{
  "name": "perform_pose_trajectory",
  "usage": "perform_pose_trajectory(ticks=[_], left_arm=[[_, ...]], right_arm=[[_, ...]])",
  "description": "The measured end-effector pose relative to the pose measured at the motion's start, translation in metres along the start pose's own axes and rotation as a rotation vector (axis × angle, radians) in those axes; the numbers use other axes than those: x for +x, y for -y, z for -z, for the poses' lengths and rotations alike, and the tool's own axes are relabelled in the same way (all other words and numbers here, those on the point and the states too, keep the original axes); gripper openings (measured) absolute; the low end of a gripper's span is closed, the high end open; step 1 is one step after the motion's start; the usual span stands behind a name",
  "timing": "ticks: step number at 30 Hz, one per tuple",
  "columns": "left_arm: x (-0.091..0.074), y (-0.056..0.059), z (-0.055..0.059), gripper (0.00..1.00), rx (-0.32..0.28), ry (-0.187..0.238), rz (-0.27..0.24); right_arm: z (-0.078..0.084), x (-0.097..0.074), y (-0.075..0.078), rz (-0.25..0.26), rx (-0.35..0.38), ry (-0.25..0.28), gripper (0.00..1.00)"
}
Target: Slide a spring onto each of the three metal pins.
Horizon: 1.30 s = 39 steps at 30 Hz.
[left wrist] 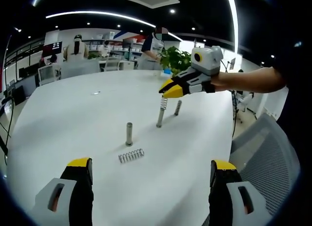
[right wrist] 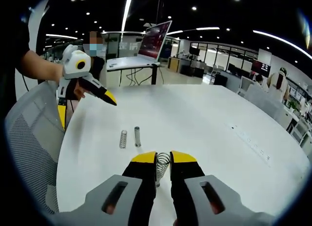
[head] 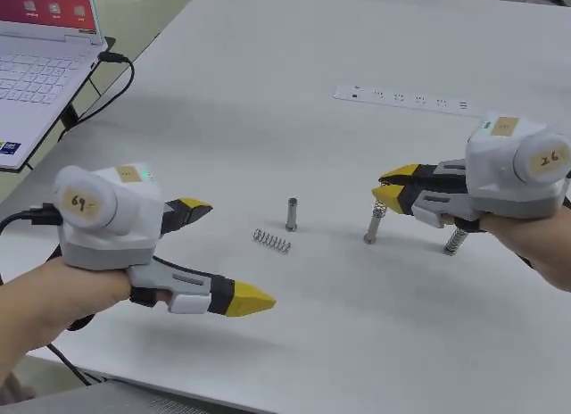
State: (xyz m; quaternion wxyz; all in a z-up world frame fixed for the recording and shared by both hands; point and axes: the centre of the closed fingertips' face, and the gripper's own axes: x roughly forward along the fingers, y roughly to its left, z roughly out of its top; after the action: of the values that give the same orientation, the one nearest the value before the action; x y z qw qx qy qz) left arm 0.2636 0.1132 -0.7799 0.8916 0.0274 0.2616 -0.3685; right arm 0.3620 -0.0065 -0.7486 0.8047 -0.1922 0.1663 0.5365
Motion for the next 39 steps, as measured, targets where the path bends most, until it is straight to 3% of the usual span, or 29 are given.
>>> perform_pose_trajectory(ticks=[25,39], left_arm=[[0.000,0.000,0.004,0.98,-0.006,-0.007,0.003],[-0.001,-0.002,0.006,0.98,-0.011,-0.010,-0.001]], right_arm=[[0.007,0.003,-0.002,-0.010,0.009,-0.019,0.07],[0.026,0.015,-0.006,-0.025,0.006,-0.069,0.08]])
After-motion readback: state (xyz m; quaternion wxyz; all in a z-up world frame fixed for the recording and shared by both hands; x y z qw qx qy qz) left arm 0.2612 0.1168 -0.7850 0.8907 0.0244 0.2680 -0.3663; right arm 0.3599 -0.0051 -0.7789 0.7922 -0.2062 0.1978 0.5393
